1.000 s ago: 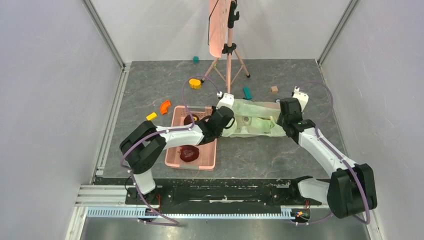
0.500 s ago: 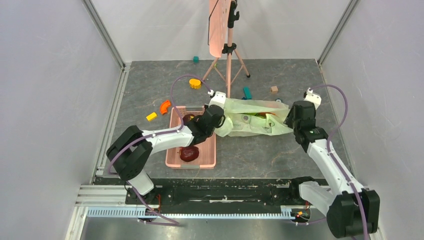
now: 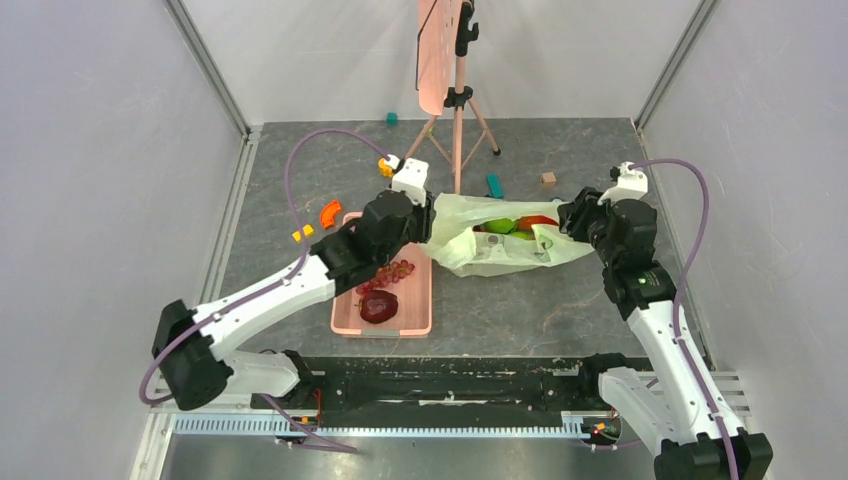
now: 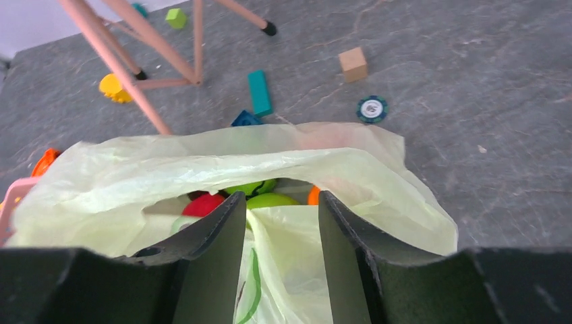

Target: Take the fake fruits out of the plastic bag

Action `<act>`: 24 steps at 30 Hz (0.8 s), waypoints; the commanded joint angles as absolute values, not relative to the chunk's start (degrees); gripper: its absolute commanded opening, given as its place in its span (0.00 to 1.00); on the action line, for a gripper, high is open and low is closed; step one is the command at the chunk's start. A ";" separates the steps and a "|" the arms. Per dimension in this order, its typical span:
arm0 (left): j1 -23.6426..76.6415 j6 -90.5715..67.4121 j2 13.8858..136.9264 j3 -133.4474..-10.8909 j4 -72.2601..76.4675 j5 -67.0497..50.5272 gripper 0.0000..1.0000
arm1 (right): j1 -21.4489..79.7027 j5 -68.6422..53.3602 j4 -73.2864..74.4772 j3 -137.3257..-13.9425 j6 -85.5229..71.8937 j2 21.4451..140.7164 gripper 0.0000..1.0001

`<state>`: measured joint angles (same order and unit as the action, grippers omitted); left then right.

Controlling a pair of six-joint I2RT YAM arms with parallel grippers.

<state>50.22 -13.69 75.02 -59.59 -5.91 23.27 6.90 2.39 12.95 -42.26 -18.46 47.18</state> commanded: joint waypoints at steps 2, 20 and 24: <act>50.17 -12.52 68.48 -63.54 -17.63 23.42 0.50 | 6.77 -7.81 9.86 -44.25 -16.25 46.84 0.47; 61.83 -14.24 89.34 -77.72 -5.32 7.30 0.02 | 15.63 -17.88 3.28 -37.71 -18.65 55.79 0.19; 61.85 -15.58 94.69 -75.29 1.40 7.21 0.02 | 17.14 -11.86 2.50 -37.34 -19.28 59.36 0.16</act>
